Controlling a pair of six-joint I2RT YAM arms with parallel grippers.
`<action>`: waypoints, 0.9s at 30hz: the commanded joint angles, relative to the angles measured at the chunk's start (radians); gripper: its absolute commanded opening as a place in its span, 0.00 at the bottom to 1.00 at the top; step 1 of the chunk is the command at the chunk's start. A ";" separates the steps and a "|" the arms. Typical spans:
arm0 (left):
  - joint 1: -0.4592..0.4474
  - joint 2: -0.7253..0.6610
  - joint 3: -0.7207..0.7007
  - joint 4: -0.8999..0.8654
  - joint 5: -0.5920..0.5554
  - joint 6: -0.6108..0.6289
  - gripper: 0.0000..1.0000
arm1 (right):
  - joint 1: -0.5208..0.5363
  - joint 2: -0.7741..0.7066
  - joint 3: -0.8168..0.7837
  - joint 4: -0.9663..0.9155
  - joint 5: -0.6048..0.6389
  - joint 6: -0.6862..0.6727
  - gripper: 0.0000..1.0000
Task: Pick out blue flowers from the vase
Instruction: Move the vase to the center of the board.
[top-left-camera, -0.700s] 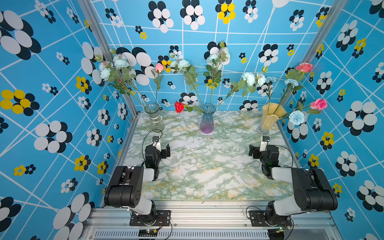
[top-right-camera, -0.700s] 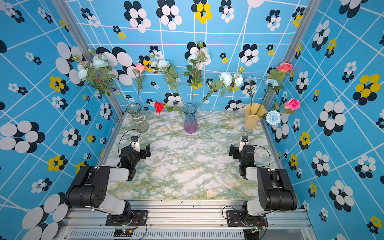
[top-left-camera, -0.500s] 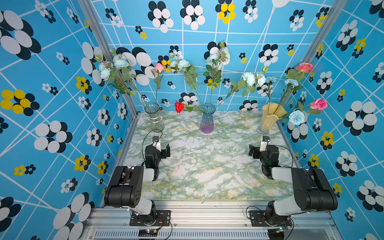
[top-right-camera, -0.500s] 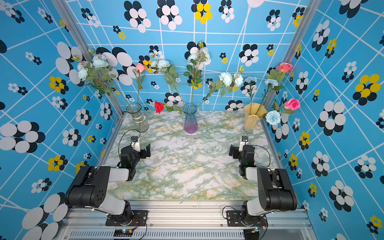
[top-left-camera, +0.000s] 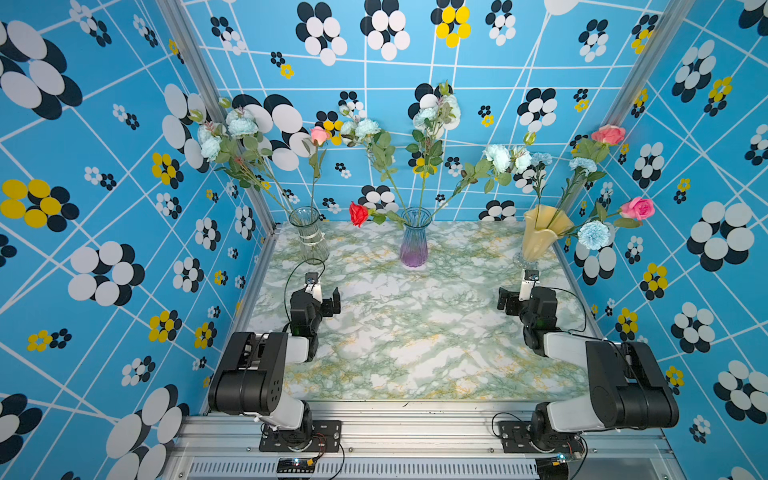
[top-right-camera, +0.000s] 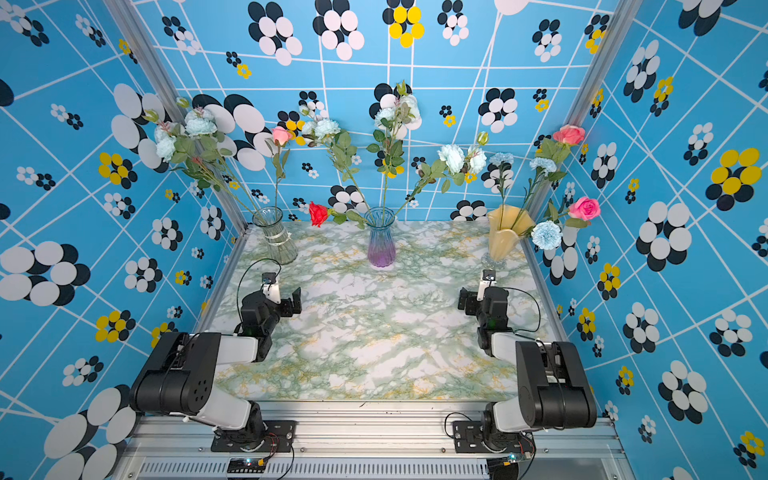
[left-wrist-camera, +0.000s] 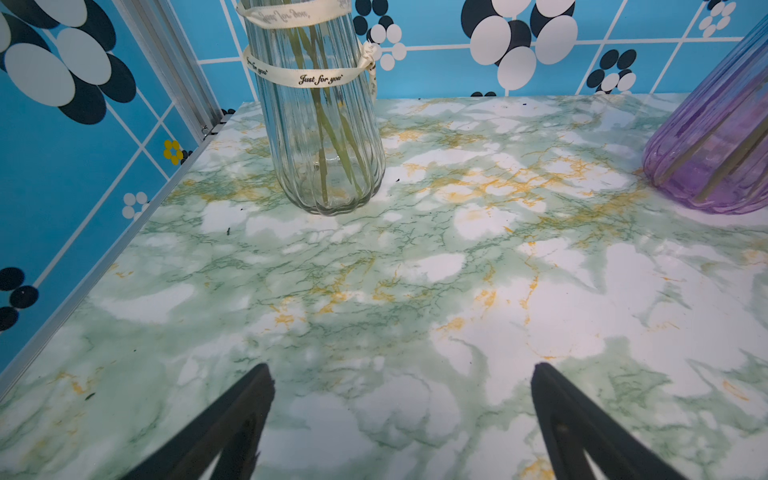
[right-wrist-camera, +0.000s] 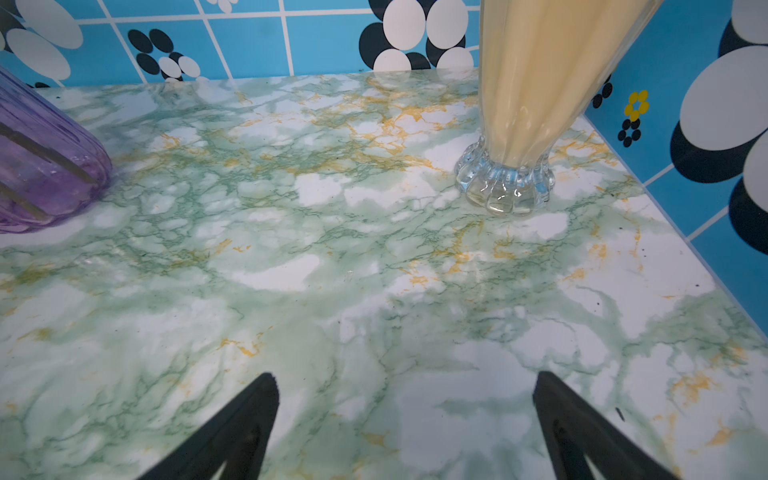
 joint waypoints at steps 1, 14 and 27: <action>-0.040 -0.028 -0.014 0.031 -0.054 0.035 1.00 | 0.007 -0.100 0.178 -0.411 0.117 0.154 0.99; -0.105 -0.481 0.230 -0.693 -0.203 -0.313 1.00 | 0.007 -0.324 0.131 -0.529 0.079 0.445 0.99; 0.031 -0.232 0.800 -1.216 -0.153 -0.467 0.93 | 0.013 -0.429 0.179 -0.616 -0.042 0.365 0.80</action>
